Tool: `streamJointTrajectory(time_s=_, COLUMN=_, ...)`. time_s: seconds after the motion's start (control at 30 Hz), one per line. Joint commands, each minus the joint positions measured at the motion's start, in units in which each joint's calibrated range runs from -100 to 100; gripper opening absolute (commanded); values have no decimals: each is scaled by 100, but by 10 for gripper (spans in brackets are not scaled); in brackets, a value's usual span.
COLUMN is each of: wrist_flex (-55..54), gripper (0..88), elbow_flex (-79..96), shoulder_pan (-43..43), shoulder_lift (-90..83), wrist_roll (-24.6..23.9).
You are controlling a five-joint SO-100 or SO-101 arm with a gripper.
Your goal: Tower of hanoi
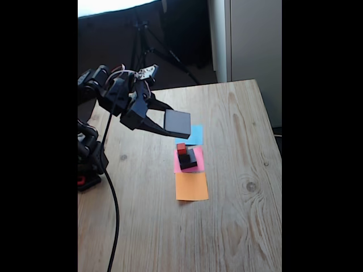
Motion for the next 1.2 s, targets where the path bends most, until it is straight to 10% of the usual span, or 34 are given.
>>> streamJointTrajectory(time_s=0.0, wrist_flex=720, gripper=168, elbow_flex=-1005, shoulder_pan=-456, shoulder_lift=-497, wrist_roll=50)
streamJointTrajectory(time_s=0.47, wrist_flex=1748, gripper=175, elbow_flex=-1723, shoulder_pan=-1910, shoulder_lift=-1179, wrist_roll=334)
streamJointTrajectory(time_s=1.17, wrist_flex=-2712, gripper=186, elbow_flex=4831, shoulder_pan=-3415, shoulder_lift=-2382, wrist_roll=903)
